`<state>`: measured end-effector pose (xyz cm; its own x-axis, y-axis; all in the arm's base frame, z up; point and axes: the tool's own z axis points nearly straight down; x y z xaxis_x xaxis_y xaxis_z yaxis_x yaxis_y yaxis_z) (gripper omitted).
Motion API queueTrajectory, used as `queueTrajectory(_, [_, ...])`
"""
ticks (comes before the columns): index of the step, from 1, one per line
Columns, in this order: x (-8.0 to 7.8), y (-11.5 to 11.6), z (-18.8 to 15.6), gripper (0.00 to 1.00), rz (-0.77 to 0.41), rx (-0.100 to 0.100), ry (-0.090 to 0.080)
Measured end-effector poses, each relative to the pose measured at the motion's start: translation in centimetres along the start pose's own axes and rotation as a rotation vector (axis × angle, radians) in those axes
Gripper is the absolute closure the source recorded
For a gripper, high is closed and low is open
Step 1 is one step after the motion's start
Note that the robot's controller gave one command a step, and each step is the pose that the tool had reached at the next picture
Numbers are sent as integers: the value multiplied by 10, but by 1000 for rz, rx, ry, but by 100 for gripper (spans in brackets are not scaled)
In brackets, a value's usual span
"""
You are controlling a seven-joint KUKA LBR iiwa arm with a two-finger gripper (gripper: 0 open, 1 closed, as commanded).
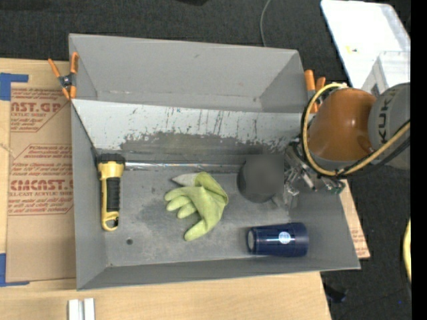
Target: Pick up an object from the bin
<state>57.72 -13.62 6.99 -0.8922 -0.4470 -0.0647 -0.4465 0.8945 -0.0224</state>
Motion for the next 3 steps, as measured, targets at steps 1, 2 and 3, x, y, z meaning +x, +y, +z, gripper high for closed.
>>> queueTrajectory(1, [0,0,0,100,0,0,0])
queueTrajectory(2, [-3,2,-28,100,0,-4,3])
queueTrajectory(3, [0,-1,-15,100,2,-8,11])
